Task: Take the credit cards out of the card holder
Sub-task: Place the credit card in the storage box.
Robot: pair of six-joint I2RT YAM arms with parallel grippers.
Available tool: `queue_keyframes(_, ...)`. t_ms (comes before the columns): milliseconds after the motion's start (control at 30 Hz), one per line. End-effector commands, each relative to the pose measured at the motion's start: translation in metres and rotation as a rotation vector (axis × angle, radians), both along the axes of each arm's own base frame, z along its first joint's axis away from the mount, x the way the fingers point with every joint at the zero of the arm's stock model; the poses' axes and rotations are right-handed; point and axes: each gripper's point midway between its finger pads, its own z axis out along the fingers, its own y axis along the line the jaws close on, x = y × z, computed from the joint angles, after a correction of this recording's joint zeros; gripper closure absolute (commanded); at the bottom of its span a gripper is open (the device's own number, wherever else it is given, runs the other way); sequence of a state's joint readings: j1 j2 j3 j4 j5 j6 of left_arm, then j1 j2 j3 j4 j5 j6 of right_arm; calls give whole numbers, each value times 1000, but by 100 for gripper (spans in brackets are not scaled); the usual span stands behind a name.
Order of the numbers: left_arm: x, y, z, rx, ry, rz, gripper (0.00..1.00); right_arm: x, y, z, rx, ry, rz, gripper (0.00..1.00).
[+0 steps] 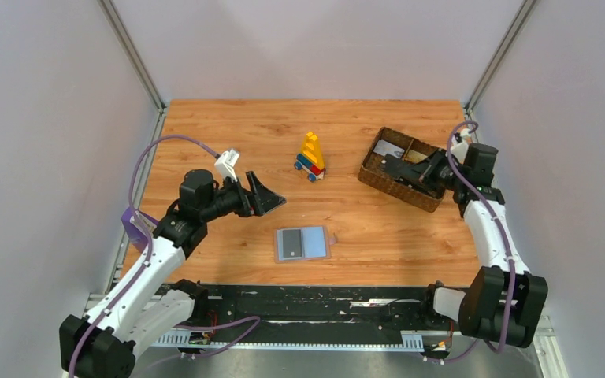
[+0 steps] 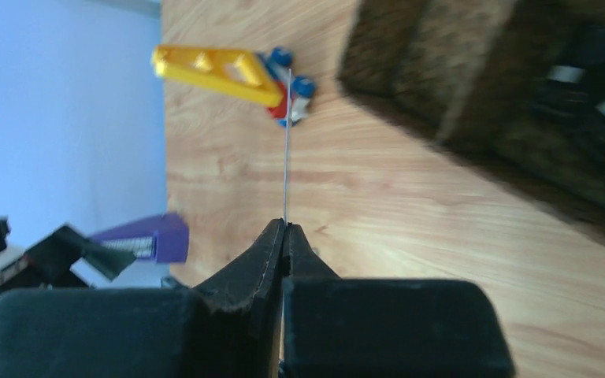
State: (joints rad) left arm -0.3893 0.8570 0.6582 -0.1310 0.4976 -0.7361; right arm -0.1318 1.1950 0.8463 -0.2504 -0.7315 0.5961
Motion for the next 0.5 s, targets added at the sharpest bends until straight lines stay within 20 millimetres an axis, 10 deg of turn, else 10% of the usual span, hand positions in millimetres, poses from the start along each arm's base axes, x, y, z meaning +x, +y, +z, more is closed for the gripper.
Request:
queue_keyframes(0, -8, -3, 6, 30, -32, -75, 0, 2, -46, -14, -50, 72, -100, 100)
queue_keyframes(467, -13, 3, 10, 87, -47, -85, 0, 27, -104, -40, -116, 201, -225, 100)
